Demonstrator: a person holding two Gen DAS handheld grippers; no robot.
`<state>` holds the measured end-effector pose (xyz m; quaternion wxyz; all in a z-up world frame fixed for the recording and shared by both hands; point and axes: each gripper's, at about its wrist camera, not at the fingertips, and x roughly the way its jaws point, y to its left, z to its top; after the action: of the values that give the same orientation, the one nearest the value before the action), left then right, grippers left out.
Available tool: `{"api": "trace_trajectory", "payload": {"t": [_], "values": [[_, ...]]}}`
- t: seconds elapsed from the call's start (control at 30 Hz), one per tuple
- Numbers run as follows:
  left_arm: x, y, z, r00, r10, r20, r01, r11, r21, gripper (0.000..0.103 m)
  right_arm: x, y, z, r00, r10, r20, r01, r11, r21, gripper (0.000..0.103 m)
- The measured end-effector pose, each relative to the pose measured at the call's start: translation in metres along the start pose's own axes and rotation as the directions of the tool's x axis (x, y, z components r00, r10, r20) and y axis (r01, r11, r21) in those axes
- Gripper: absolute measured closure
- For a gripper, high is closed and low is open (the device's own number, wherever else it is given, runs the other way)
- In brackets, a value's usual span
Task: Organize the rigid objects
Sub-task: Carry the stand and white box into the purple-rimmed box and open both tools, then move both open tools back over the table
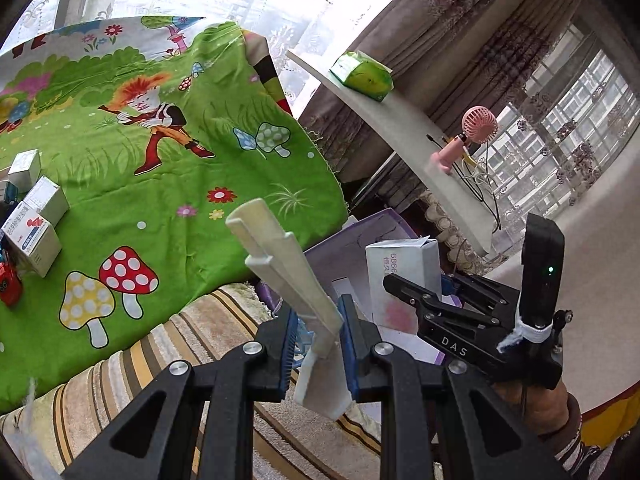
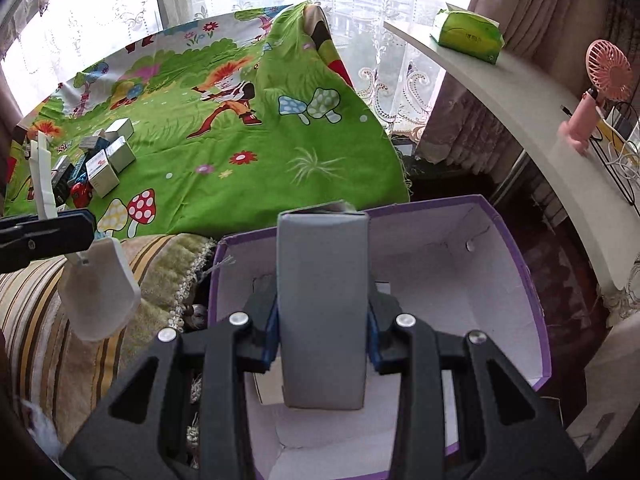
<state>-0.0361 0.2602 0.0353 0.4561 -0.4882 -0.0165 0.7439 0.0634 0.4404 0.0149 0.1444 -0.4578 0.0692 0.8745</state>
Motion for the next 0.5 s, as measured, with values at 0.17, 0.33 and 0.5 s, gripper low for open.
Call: {"api": "trace_trajectory", "payload": {"t": [0.17,0.33,0.5], "values": [[0.007,-0.009,0.001,0.999,-0.040,-0.017,0.041,0.999,0.023,0.074,-0.001,-0.005,-0.001,1.000,0.012,0.000,-0.012,1.000,0.023,0.063],[-0.003,-0.007,0.001,0.999,-0.046,0.022,0.045,0.999,0.016,0.040,-0.006,-0.002,0.001,1.000,0.008,0.027,-0.009,0.999,0.033,0.044],[-0.028,0.001,0.001,0.994,0.038,0.105,-0.040,0.999,0.014,0.034,-0.016,0.011,0.008,0.997,0.058,0.057,-0.060,0.998,0.031,0.042]]}}
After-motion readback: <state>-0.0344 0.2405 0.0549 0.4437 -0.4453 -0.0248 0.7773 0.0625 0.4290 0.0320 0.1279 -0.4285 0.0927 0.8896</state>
